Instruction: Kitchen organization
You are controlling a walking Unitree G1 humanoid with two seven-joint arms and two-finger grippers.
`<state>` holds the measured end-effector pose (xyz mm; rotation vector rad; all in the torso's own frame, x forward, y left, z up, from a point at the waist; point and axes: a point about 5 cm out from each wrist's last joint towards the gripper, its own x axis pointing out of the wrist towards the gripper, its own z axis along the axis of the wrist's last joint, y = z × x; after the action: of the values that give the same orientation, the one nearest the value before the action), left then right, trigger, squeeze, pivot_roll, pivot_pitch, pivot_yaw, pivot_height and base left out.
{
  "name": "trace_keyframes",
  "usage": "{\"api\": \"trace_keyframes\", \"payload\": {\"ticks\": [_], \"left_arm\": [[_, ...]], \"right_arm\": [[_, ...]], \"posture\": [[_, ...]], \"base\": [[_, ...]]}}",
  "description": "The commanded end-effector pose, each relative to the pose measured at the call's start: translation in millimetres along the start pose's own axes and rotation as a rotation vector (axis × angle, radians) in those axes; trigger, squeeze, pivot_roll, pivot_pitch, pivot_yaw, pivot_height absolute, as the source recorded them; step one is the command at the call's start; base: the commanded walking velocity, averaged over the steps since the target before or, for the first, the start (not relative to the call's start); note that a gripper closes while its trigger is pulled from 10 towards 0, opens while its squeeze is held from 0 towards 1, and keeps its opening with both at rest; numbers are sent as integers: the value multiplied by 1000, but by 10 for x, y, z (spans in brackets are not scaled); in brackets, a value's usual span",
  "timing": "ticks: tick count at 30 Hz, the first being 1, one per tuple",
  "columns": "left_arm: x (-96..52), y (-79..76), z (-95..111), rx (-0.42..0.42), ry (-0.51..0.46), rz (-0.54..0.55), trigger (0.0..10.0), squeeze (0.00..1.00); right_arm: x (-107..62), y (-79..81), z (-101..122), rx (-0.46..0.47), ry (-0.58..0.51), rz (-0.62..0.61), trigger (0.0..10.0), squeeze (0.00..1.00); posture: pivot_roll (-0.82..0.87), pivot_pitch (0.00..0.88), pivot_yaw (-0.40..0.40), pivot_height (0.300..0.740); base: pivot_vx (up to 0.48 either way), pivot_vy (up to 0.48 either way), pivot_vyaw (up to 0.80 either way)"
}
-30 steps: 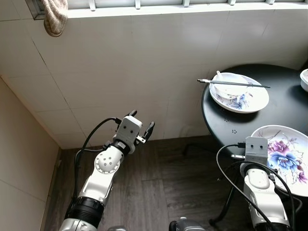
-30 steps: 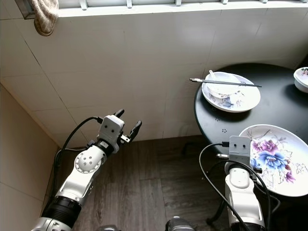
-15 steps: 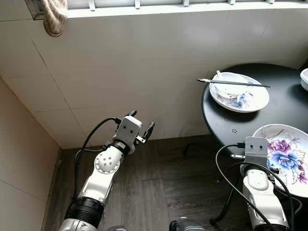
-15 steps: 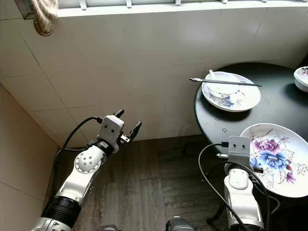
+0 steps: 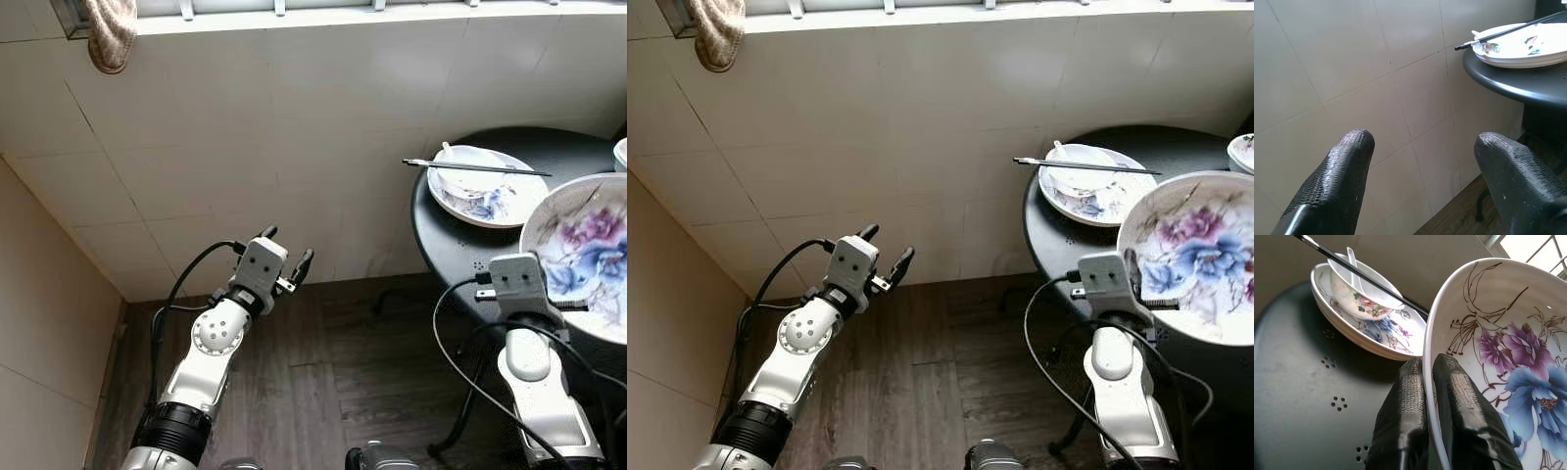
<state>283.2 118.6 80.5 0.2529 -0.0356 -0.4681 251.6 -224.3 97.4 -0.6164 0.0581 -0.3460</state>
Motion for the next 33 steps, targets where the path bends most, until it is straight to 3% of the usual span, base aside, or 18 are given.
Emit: {"api": "trace_keyframes", "payload": {"ticks": [1, 4, 11, 33], "left_arm": [[1, -7, -31, -5, 20, -9, 10000, 0], [8, -4, -27, -6, 19, -8, 10000, 0], [19, 3, -19, -7, 15, -5, 10000, 0], [21, 8, -11, -16, 9, 6, 10000, 0]], "right_arm": [[-4, 11, 327, 11, -205, 33, 0, 0], [-89, 188, 562, -8, -377, 160, 0, 0], [-235, 379, 698, -90, -532, 307, 0, 0], [-211, 466, 478, -21, -405, 387, 0, 0]], "posture": [[40, 0, -18, 740], [40, 0, -17, 740], [41, 0, -21, 740], [40, 0, -21, 740]], "base": [[0, 0, 0], [0, 0, 800], [0, 0, 800], [0, 0, 800]]}}
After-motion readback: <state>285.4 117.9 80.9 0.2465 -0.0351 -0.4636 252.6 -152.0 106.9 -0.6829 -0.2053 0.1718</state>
